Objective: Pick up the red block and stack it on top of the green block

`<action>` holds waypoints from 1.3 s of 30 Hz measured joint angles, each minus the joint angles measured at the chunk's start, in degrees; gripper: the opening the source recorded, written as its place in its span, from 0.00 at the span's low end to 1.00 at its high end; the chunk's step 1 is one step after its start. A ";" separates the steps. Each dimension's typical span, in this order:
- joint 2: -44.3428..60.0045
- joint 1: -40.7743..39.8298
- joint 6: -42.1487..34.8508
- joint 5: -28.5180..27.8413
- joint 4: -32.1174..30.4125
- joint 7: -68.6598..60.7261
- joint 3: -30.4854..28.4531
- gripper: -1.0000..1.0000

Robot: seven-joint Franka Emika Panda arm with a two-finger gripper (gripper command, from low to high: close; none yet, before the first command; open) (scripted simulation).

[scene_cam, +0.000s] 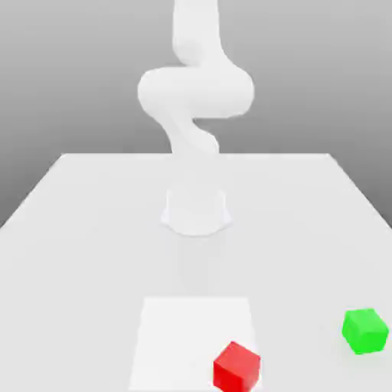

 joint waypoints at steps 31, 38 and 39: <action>63.36 11.47 26.91 5.87 -5.47 -45.80 -4.11 0.00; 63.59 11.38 27.01 5.84 -5.43 -45.80 -4.01 0.00; 62.22 11.56 25.91 5.35 -5.66 -45.46 -4.28 0.00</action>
